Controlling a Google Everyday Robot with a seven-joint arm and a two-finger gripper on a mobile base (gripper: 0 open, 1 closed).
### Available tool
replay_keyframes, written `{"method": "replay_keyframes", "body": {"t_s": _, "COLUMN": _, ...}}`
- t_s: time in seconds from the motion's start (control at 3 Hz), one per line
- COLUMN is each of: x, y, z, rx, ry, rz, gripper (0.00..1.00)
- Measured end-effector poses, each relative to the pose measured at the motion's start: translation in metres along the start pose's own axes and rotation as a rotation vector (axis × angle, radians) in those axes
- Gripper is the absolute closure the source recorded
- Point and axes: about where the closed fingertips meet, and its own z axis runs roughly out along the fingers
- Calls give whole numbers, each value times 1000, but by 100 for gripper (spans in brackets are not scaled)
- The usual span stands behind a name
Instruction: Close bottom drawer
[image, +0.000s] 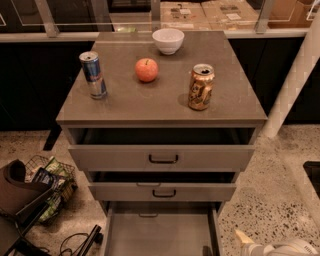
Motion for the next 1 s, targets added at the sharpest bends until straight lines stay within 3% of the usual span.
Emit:
{"method": "replay_keyframes", "body": {"t_s": 0.33, "x": 7, "y": -7, "z": 27, "rx": -12, "ry": 10, "rz": -33, "gripper": 0}}
{"method": "replay_keyframes", "body": {"t_s": 0.67, "x": 9, "y": 12, "z": 61, "rx": -60, "ry": 38, "rz": -91, "gripper": 0}}
{"method": "replay_keyframes", "body": {"t_s": 1.0, "x": -10, "y": 44, "z": 102, "rx": -103, "ry": 40, "rz": -141, "gripper": 0}}
